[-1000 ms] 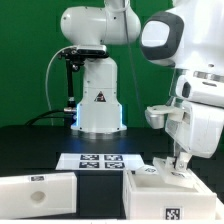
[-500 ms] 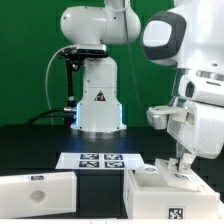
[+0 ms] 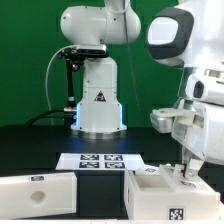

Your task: Assemble cabinet

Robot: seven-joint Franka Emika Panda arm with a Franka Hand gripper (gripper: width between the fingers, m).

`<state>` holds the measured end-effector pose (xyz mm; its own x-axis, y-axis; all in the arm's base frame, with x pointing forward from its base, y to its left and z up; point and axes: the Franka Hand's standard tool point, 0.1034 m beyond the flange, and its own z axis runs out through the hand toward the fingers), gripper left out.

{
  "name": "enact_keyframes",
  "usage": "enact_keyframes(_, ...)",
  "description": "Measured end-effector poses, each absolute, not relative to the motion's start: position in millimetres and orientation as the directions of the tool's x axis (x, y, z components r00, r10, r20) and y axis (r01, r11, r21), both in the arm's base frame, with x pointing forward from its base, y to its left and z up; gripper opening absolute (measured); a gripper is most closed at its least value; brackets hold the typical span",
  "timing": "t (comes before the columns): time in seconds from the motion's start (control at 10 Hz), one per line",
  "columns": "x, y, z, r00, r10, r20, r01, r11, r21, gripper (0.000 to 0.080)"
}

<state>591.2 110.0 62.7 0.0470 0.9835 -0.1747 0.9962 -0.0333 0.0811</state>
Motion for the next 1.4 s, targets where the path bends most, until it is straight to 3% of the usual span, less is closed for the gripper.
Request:
enact_keyframes(0.3,593.9,107.9,60.3,0.018,0.98,-0.196,0.999,-0.008,0.051,0.0065)
enact_keyframes(0.7,593.1,108.0,59.8,0.013,0.981,-0.193,0.999,-0.002,0.054,0.0065)
enact_keyframes(0.8,593.5,107.3,60.8,0.014,0.981,-0.196,0.999,-0.004,0.052,0.0286)
enact_keyframes(0.9,596.1,105.5,67.2,0.018,0.979,-0.204,0.999,-0.009,0.048,0.0286)
enact_keyframes(1.1,598.3,106.4,78.8,0.028,0.977,-0.21,0.998,-0.017,0.054,0.06)
enact_keyframes(1.2,596.7,107.4,82.0,0.04,0.977,-0.209,0.998,-0.028,0.059,0.06)
enact_keyframes(1.3,596.7,106.3,79.9,0.041,0.977,-0.21,0.998,-0.03,0.057,0.0728)
enact_keyframes(1.4,596.5,106.0,79.4,0.041,0.977,-0.21,0.998,-0.03,0.056,0.0787)
